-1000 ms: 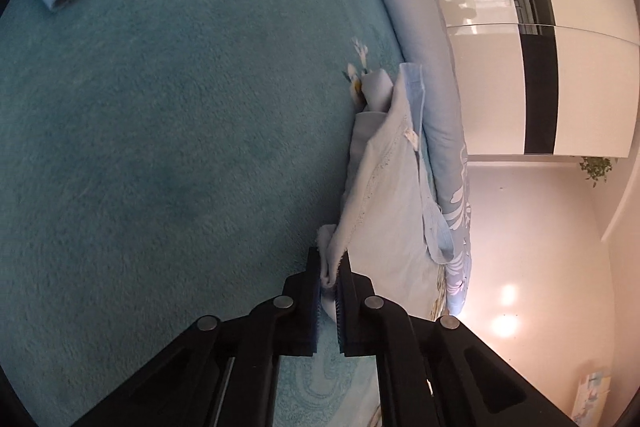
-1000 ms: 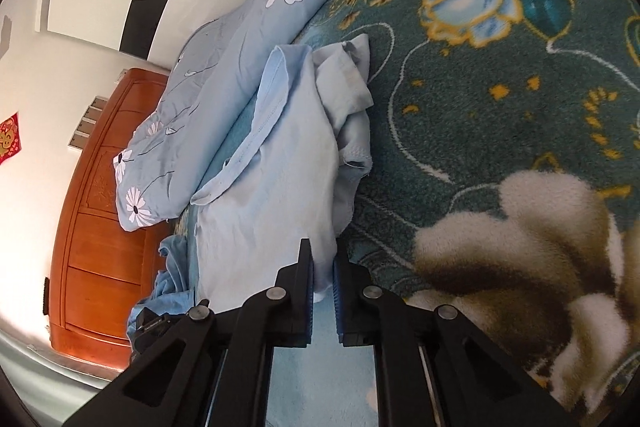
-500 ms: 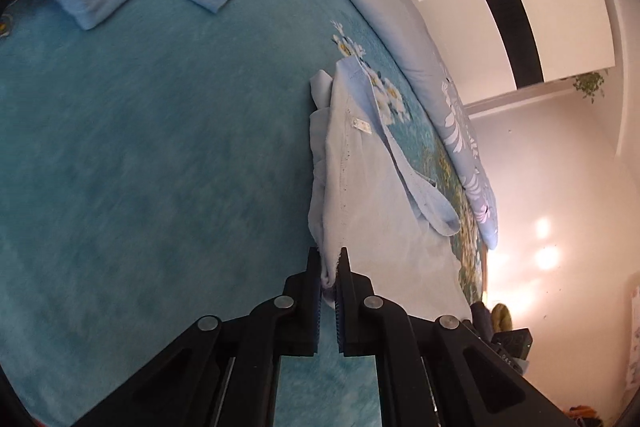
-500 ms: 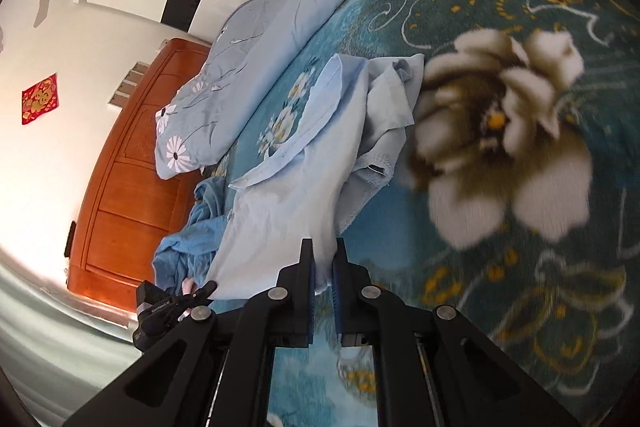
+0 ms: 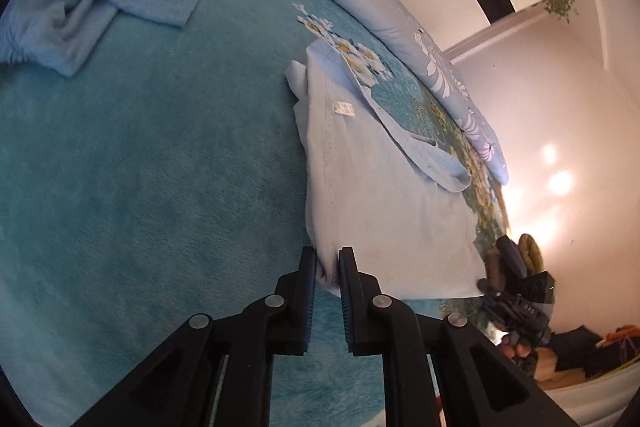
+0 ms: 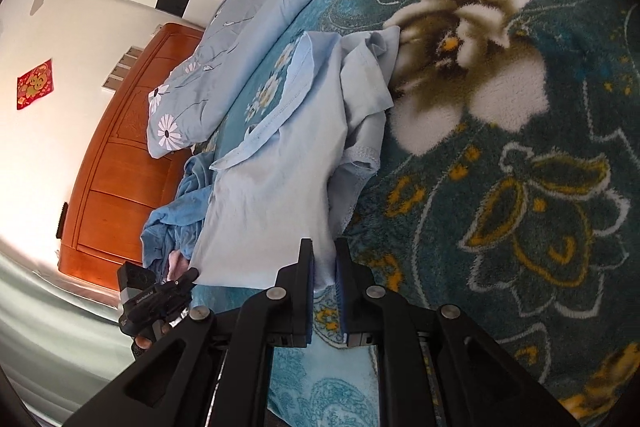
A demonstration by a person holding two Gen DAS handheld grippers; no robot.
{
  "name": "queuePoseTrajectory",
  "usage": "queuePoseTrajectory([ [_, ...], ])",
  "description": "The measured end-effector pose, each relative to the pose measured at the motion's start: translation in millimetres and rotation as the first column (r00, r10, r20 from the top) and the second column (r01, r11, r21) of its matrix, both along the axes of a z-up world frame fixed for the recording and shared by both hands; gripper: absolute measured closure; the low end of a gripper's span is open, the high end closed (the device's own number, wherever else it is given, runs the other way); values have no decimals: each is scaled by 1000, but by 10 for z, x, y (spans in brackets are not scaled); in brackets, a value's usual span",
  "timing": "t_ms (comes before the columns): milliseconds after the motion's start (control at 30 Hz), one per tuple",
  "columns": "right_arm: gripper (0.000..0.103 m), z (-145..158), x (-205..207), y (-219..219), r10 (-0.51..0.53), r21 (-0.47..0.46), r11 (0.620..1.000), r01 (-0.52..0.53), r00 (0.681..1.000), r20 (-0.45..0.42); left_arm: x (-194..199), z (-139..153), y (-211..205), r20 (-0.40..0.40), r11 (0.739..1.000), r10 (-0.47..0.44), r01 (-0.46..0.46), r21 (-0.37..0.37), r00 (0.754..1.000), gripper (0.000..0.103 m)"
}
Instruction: Fold clothes
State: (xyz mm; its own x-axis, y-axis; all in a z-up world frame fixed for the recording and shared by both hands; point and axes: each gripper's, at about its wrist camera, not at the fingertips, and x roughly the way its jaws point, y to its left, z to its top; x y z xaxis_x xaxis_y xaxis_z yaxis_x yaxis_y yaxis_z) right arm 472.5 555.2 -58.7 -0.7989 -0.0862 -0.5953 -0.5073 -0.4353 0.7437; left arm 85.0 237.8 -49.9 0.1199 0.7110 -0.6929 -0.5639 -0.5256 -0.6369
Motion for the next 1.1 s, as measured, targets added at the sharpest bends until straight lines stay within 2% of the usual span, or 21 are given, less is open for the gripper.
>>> queuePoseTrajectory([
  [67, 85, 112, 58, 4, -13, 93, 996, 9, 999, 45, -112, 68, 45, -74, 1000, 2, -4, -20, 997, 79],
  [167, 85, 275, 5, 146, -26, 201, 979, 12, 997, 68, -283, 167, 115, -184, 999, 3, -12, -49, 983, 66],
  [233, 82, 355, -212, 337, -22, 244, 970, 3, 997, 75, -457, 164, 378, -191, 999, -10, -1, -54, 982, 64],
  [333, 81, 414, -647, 629, -9, 259, 966, -10, 997, 72, -725, 140, 784, -201, 998, -21, 10, -57, 979, 64],
  [400, 79, 426, -905, 796, 0, 263, 965, -19, 997, 71, -836, 136, 1042, -235, 997, -47, 31, -74, 971, 61],
  [467, 73, 391, -1113, 928, 16, 267, 963, -43, 995, 103, -906, 94, 1268, -267, 992, -88, 60, -109, 960, 58],
  [567, 73, 293, -1287, 1025, 6, 255, 966, -45, 989, 150, -990, 16, 1519, -287, 985, -130, 90, -149, 949, 58],
  [633, 76, 248, -1340, 1067, 1, 239, 970, -37, 989, 149, -1014, -4, 1581, -284, 988, -132, 102, -117, 950, 60],
  [667, 91, 237, -1334, 1088, 1, 224, 974, -31, 991, 131, -1016, 8, 1594, -288, 990, -129, 105, -97, 949, 66],
  [700, 95, 237, -1335, 1111, 4, 208, 978, -28, 993, 117, -1016, 23, 1612, -285, 990, -132, 113, -84, 949, 90],
  [733, 95, 248, -1342, 1140, 5, 198, 980, -26, 994, 108, -1015, 37, 1630, -281, 990, -136, 120, -72, 950, 99],
  [800, 98, 278, -1354, 1242, -14, 180, 984, -3, 996, 94, -1023, 61, 1661, -275, 991, -131, 119, -59, 952, 98],
  [867, 98, 284, -1372, 1356, -36, 153, 988, 24, 996, 82, -1054, 47, 1699, -279, 991, -124, 106, -76, 952, 98],
  [1033, 99, 29, -1443, 1584, -88, 22, 996, 86, 990, 113, -1290, -139, 1681, -186, 996, -44, 29, -83, 982, 98],
  [1100, 98, -71, -1449, 1622, -97, -26, 995, 101, 988, 117, -1320, -220, 1683, -150, 994, -42, 26, -105, 988, 98],
])
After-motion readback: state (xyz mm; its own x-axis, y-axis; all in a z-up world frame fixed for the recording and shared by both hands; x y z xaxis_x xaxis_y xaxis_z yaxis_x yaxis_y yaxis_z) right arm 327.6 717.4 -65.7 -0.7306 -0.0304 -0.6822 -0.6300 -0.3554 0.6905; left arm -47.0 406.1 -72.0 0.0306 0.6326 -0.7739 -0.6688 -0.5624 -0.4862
